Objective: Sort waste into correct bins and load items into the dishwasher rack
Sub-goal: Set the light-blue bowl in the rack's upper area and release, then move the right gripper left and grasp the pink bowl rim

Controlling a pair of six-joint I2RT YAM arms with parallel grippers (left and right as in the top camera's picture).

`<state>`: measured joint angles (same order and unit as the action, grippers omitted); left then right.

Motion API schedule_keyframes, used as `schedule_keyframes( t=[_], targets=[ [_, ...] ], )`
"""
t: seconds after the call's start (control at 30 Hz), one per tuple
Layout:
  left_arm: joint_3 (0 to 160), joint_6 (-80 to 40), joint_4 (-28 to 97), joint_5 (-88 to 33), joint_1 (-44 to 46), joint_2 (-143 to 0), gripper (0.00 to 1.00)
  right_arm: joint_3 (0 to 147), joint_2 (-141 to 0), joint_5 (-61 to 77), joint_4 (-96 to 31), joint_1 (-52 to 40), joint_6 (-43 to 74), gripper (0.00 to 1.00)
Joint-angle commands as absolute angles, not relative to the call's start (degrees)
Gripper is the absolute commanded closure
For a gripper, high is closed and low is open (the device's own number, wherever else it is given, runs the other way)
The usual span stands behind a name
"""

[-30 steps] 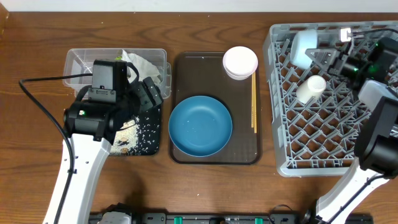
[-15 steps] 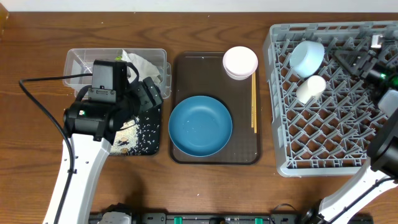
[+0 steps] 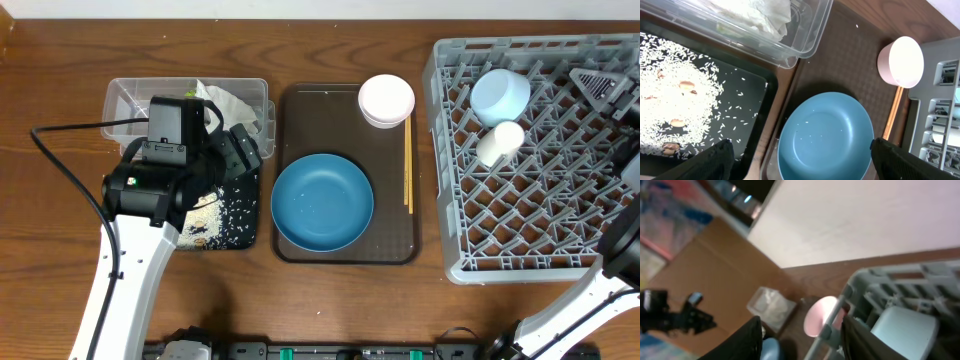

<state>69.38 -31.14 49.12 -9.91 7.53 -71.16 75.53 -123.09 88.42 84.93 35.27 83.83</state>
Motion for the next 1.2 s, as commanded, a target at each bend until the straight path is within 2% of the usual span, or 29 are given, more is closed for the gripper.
schedule_keyframes(
  t=[0.0,0.1,0.17,0.4,0.53,0.63,0.73,0.87,0.97,1.17],
  targets=[
    [70.6,-30.7,49.2,-9.6,7.2,-71.4,0.1,75.7,-123.5,88.2,90.0,34.5,102.1,0.5],
    [70.6,-30.7,49.2,-9.6,7.2,-71.4,0.1,75.7,-123.4,88.3,90.3,33.0,103.9,0.5],
    [70.6,-30.7,49.2,-9.6,7.2,-71.4,0.1,75.7,-123.4,88.1,90.0,31.6,104.3,0.45],
    [70.6,-30.7,49.2,-9.6,7.2,-71.4,0.1,75.7,-123.4,83.9,81.8,25.8,100.7,0.37],
    [70.6,-30.7,49.2,-9.6,7.2,-71.4,0.1,75.7,-123.4,78.9,76.4,21.8,92.3,0.31],
    [70.6,-30.7,49.2,-9.6,7.2,-71.4,0.1,75.7,-123.4,76.6,71.3,18.9,83.2,0.3],
    [70.6,-30.7,49.2,-9.6,7.2,-71.4,0.1,75.7,-123.4,76.5,63.3,15.9,71.3,0.3],
    [70.6,-30.7,49.2,-9.6,7.2,-71.4,0.1,75.7,-123.4,73.1,46.7,11.3,56.7,0.27],
    [70.6,-30.7,49.2,-9.6,7.2,-71.4,0.1,75.7,-123.4,67.4,40.2,7.8,52.4,0.25],
    [70.6,-30.7,49.2,-9.6,7.2,-71.4,0.1,76.4,-123.4,61.9,40.4,1.7,49.7,0.26]
  ],
)
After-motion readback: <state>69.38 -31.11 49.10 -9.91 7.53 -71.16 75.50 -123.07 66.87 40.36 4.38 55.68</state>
